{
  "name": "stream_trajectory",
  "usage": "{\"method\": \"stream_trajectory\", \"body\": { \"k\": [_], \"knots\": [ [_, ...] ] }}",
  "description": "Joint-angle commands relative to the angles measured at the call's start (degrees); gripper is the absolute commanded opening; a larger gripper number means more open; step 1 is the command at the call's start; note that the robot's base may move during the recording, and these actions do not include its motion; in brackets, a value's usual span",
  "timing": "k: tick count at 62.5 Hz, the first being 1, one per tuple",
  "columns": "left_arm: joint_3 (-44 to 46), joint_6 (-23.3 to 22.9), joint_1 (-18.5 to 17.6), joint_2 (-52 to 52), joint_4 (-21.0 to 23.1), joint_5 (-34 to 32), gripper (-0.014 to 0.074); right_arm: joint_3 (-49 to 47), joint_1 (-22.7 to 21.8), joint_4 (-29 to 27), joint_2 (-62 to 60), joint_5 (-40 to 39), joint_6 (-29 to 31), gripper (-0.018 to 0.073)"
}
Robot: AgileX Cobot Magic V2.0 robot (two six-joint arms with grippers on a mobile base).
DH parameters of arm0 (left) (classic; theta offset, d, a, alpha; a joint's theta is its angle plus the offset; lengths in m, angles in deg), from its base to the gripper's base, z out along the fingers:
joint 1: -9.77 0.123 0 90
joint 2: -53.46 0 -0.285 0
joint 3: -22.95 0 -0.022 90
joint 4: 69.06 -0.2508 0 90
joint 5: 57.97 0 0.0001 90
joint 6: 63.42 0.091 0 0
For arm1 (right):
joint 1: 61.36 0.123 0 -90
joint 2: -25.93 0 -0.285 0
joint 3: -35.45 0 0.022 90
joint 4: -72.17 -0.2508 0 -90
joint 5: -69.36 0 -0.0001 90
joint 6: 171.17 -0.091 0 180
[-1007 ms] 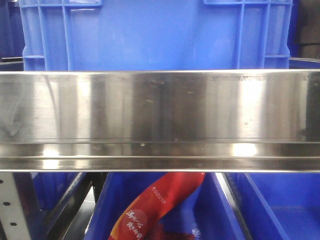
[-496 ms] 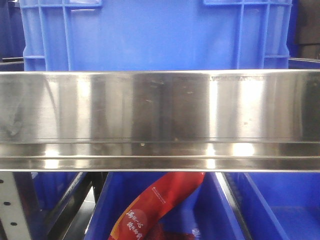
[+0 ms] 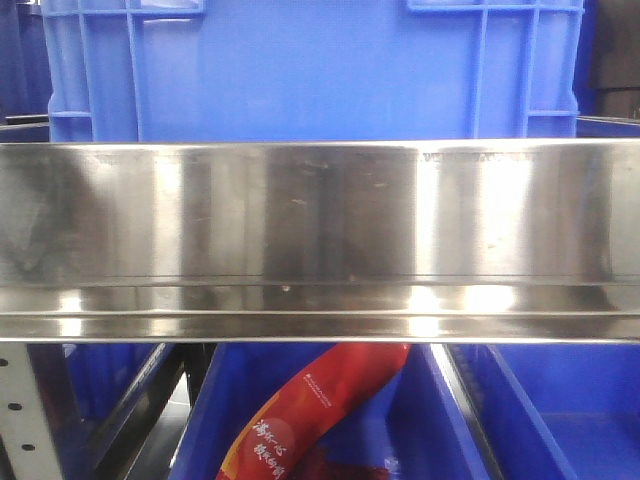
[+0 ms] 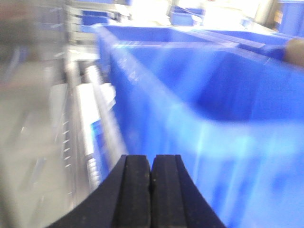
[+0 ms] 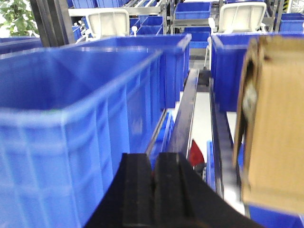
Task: Grab block from conveyor and place in blue bin
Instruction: 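Open both grippers to drop the blocks into the blue bins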
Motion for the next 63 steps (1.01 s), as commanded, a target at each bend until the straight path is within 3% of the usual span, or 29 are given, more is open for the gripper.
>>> {"method": "stream_trajectory", "body": {
  "k": [1, 24, 47, 53, 63],
  "knots": [
    [-3.1, 0.0, 0.2, 5.4, 0.6, -2.0, -0.0111, 1.5, -0.3, 0.5, -3.5, -2.0, 0.1, -0.0162],
    [-4.3, 0.0, 0.2, 17.1, 0.6, -4.5, -0.0111, 1.7, -0.3, 0.5, -8.2, -1.8, 0.1, -0.0162],
    [-4.3, 0.0, 0.2, 18.4, 0.6, -5.2, -0.0111, 2.3, -0.3, 1.7, -8.2, -3.0, 0.1, -0.0162],
    [-4.3, 0.0, 0.2, 18.4, 0.6, -5.2, -0.0111, 5.3, -2.2, 7.2, -10.9, -9.9, -0.5, -0.0162],
    [-4.3, 0.0, 0.2, 18.4, 0.6, -5.2, -0.0111, 12.7, -6.3, 7.2, -18.1, -10.2, -2.7, -0.0162]
  ]
}}
